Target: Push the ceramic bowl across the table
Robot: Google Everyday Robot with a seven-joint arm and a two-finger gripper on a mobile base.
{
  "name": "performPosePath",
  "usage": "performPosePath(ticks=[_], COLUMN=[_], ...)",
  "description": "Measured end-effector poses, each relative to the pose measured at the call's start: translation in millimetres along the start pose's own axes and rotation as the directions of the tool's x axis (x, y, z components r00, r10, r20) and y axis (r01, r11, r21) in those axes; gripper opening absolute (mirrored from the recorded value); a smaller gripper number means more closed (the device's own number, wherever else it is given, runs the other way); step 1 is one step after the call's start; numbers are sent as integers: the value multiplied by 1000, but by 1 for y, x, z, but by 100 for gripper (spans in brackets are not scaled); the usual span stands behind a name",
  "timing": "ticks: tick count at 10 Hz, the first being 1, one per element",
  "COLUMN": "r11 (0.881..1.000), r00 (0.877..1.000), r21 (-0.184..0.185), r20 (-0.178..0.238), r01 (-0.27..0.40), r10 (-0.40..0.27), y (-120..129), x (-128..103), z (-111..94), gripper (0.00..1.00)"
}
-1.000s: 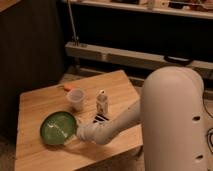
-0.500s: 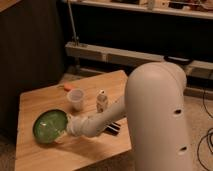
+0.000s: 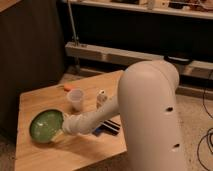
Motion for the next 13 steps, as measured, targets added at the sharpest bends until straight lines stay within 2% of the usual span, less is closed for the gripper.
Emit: performPosePath(ticks=[5,6,10,13], r11=[999,999,998,998], r00=[1000,1000,997,996], r21=[-34,-42,-48,-50], r20=[10,25,65,80], r01=[3,15,35,33], r10=[-2,-14,-32,-29], y=[3,5,1,0], x=[-25,-38,-67,-68], z=[28,34,41,40], gripper=[80,80,80,80])
